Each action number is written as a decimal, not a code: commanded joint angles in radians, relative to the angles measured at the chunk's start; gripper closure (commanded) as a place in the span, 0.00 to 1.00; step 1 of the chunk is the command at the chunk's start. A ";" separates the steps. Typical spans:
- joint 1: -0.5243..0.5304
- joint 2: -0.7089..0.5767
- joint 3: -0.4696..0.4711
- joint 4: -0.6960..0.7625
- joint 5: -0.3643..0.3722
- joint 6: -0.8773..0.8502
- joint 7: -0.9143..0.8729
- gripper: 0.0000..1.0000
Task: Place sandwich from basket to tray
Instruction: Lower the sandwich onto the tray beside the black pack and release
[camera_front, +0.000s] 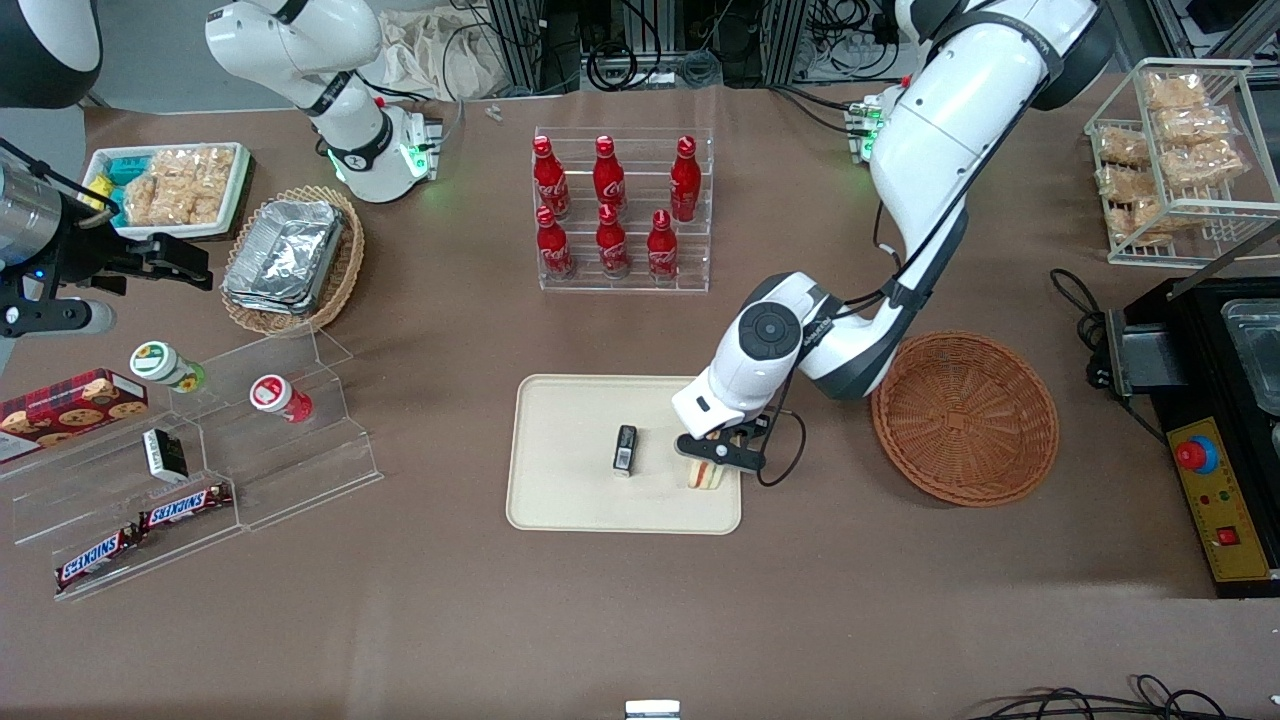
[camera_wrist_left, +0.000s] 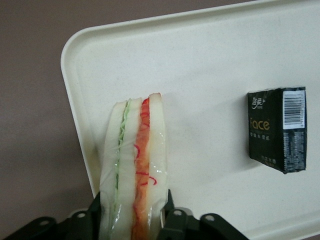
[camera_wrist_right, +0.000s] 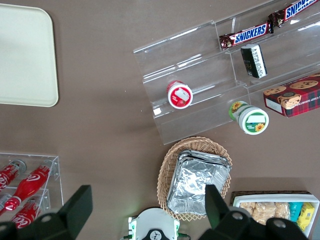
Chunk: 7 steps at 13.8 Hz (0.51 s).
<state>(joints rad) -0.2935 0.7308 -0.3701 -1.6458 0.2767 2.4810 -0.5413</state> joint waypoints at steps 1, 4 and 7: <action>-0.007 -0.034 0.010 0.020 0.029 -0.022 -0.080 0.11; 0.013 -0.152 0.010 0.018 0.010 -0.169 -0.158 0.00; 0.062 -0.293 0.005 0.020 -0.072 -0.377 -0.142 0.00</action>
<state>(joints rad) -0.2602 0.5521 -0.3652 -1.5959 0.2573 2.2155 -0.6818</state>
